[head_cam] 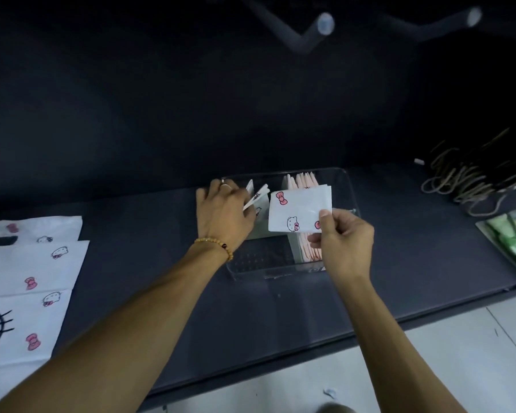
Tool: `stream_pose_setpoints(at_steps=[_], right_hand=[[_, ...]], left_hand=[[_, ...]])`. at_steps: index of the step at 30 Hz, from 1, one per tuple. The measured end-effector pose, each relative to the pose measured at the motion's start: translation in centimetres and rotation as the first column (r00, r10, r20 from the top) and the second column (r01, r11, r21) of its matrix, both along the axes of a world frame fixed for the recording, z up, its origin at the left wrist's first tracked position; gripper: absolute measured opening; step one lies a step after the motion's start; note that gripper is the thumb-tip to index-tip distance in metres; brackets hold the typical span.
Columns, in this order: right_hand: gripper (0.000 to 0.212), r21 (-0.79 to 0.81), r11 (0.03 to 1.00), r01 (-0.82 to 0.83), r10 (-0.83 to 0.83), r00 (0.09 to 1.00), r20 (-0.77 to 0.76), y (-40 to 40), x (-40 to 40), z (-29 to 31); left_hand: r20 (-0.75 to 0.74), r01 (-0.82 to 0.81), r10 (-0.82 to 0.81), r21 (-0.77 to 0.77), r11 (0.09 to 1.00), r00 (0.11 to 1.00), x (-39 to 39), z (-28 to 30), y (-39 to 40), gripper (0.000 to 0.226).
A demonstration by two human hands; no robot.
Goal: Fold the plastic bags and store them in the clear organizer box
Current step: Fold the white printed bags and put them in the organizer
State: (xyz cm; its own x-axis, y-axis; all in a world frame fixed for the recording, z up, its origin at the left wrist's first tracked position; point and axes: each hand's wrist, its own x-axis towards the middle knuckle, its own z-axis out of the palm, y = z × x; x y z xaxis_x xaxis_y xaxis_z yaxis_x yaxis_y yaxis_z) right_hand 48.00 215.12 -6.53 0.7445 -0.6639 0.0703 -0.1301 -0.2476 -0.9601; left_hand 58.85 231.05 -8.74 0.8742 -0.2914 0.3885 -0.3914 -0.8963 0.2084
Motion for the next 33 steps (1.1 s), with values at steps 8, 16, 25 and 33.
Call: stream_pose_setpoints(at_steps=[8,16,25,33], right_hand=[[0.032,-0.661,0.74,-0.126,0.029,0.987,-0.156,2.3,5.6,1.8],[0.024,-0.299,0.86,-0.413,0.296,0.882,-0.366,5.4,9.1,1.1],[0.022,-0.256,0.894,-0.367,0.268,0.897,-0.351,6.4,8.2,-0.2],[0.033,-0.092,0.972,-0.218,0.193,0.955,-0.226,9.5,2.5,1.9]], left_hand=[[-0.098,-0.095,0.071,-0.264,0.96,0.993,-0.1,0.2,1.4,0.019],[-0.109,0.069,-0.125,-0.412,0.909,0.986,-0.9,-1.1,2.9,0.022],[-0.266,-0.084,-0.117,-0.639,0.765,0.957,-2.4,-0.1,3.3,0.027],[-0.489,-0.436,-0.09,-0.835,0.335,0.867,-7.6,1.0,8.7,0.025]])
